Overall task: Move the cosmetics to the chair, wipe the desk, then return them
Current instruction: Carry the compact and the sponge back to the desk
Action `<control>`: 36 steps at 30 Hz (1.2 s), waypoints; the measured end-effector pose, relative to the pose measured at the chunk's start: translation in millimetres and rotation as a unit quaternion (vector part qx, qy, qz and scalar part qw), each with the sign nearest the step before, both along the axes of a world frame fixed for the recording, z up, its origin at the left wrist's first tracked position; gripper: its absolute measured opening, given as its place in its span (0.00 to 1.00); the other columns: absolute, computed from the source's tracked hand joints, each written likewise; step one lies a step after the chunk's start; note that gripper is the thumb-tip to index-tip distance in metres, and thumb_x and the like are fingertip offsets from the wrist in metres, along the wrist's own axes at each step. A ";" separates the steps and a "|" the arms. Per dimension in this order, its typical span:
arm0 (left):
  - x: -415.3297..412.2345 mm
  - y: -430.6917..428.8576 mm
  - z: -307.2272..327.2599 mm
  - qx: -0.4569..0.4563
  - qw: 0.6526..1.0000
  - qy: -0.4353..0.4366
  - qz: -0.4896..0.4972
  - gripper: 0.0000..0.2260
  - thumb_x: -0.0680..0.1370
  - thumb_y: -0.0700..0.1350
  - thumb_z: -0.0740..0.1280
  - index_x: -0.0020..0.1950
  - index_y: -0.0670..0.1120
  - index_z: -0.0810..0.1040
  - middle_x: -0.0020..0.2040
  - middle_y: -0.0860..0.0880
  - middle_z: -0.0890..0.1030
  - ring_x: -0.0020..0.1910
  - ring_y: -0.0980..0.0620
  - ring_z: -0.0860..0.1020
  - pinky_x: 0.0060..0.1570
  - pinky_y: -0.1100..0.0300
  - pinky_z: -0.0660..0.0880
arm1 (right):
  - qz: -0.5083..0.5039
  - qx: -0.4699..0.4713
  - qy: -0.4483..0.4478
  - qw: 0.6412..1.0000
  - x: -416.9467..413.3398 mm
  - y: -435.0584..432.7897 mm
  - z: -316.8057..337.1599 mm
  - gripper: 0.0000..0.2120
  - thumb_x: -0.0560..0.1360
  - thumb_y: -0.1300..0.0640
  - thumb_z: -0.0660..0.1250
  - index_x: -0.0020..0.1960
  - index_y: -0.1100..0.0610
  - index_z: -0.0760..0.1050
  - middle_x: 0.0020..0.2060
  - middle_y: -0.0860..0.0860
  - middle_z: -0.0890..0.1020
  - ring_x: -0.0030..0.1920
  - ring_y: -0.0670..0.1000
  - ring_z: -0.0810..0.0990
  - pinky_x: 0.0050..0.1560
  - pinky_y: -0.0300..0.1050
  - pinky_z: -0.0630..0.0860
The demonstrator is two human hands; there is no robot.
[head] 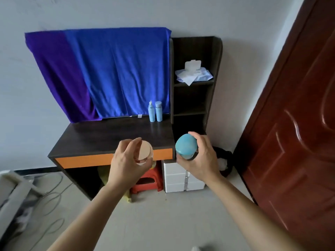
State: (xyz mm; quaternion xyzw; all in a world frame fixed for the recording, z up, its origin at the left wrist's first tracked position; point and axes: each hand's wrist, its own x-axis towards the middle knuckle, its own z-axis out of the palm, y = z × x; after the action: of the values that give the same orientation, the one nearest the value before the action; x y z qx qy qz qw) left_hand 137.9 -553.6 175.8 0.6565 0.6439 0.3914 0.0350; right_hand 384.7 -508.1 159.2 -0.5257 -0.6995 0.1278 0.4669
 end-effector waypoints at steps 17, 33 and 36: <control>-110.4 306.3 -41.2 -0.095 0.990 0.022 0.097 0.30 0.68 0.59 0.75 0.67 0.56 0.72 0.59 0.57 0.72 0.54 0.55 0.77 0.53 0.59 0.74 | 0.085 -0.095 -0.069 0.989 -130.0 353.4 -49.8 0.37 0.61 0.37 0.74 0.66 0.44 0.68 0.56 0.46 0.74 0.51 0.55 0.81 0.43 0.48 0.78; -260.3 481.4 -142.4 -0.160 0.986 0.027 -0.030 0.26 0.67 0.54 0.77 0.62 0.56 0.72 0.59 0.54 0.74 0.54 0.48 0.78 0.53 0.55 0.75 | 0.029 -0.255 -0.162 0.953 -280.3 469.8 -126.1 0.36 0.68 0.42 0.74 0.72 0.45 0.63 0.65 0.47 0.76 0.63 0.53 0.77 0.56 0.50 0.77; -261.7 506.4 -170.4 -0.174 0.982 0.032 -0.061 0.26 0.66 0.51 0.78 0.61 0.53 0.74 0.58 0.51 0.76 0.52 0.46 0.79 0.51 0.55 0.76 | 0.018 -0.287 -0.145 0.947 -291.4 483.1 -147.4 0.38 0.70 0.46 0.75 0.75 0.50 0.62 0.66 0.52 0.75 0.65 0.55 0.75 0.61 0.52 0.74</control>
State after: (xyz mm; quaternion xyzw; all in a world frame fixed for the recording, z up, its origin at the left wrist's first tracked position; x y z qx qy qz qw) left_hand -123.8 -47.2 5.3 0.6908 0.6614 0.2496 0.1520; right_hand 93.3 -25.0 11.9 -0.6377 -0.7025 0.2544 0.1876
